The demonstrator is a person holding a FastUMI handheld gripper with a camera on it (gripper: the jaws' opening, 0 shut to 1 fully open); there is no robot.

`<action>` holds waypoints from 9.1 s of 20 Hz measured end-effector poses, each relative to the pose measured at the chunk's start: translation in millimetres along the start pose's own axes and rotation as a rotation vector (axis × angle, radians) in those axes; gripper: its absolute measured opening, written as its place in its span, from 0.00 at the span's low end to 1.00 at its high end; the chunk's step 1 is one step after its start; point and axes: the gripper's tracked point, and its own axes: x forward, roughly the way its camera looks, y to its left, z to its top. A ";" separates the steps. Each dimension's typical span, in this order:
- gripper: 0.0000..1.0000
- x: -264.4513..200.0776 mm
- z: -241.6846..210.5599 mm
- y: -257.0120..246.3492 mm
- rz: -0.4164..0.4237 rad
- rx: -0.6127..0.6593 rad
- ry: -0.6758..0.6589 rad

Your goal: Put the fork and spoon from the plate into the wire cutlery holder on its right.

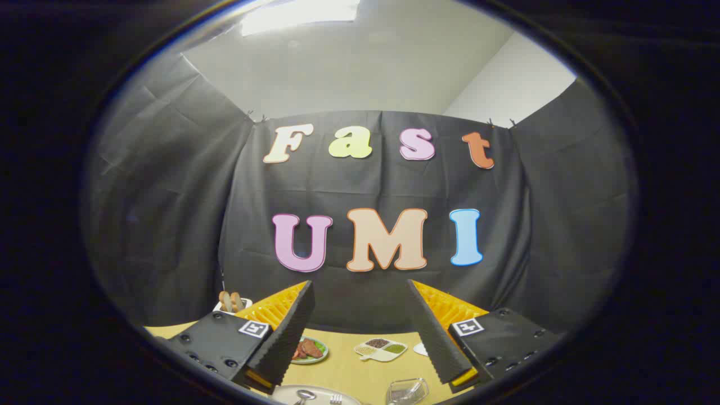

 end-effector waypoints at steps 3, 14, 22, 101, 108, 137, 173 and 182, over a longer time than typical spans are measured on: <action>1.00 5.6 0.3 1.9 -0.006 0.013 0.006; 1.00 14.7 -7.7 6.9 0.008 -0.005 0.029; 1.00 16.3 -14.7 6.2 0.006 -0.002 0.045; 0.06 -133.4 -406.4 36.1 0.234 -0.106 1.204; 0.04 -114.8 -381.4 34.6 0.268 -0.108 1.199; 0.04 -85.5 -312.4 -107.8 0.140 -0.140 1.326; 0.99 -20.0 -255.7 -54.3 0.098 -0.034 0.839; 0.99 -30.0 -260.9 20.5 0.190 -0.006 0.728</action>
